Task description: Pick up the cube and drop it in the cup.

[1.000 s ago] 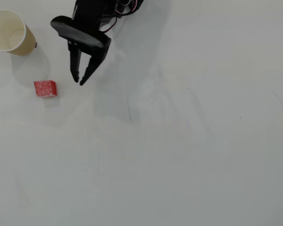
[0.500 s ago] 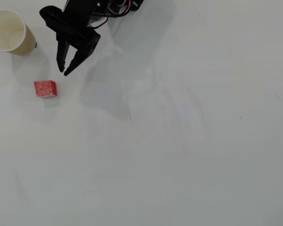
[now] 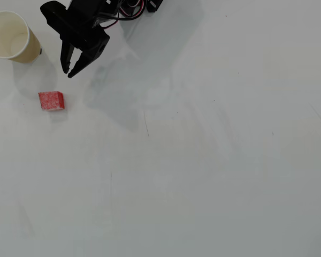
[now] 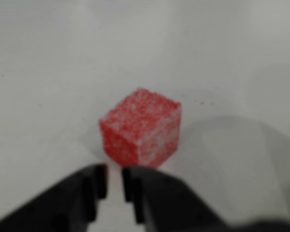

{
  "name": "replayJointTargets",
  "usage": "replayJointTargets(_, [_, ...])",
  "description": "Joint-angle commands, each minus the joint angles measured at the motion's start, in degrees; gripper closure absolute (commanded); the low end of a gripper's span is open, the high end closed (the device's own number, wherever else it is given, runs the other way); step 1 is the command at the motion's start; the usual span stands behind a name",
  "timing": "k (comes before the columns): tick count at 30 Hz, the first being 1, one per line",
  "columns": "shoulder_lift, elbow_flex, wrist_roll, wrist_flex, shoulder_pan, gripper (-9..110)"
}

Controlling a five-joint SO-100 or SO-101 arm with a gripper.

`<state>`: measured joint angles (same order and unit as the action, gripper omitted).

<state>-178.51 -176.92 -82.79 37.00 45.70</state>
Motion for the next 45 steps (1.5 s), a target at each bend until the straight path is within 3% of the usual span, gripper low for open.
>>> replayJointTargets(1, [-1.5,-2.0,0.2,-0.4,0.0,102])
replayJointTargets(10, [-1.5,-2.0,0.1,-2.7,-1.4,100])
replayJointTargets(18, [-1.4,-2.0,0.1,-4.1,-2.0,72])
replayJointTargets(25, [1.1,0.7,-0.1,-4.9,-2.2,71])
replayJointTargets(45, [33.4,25.9,-0.7,-5.8,-4.1,71])
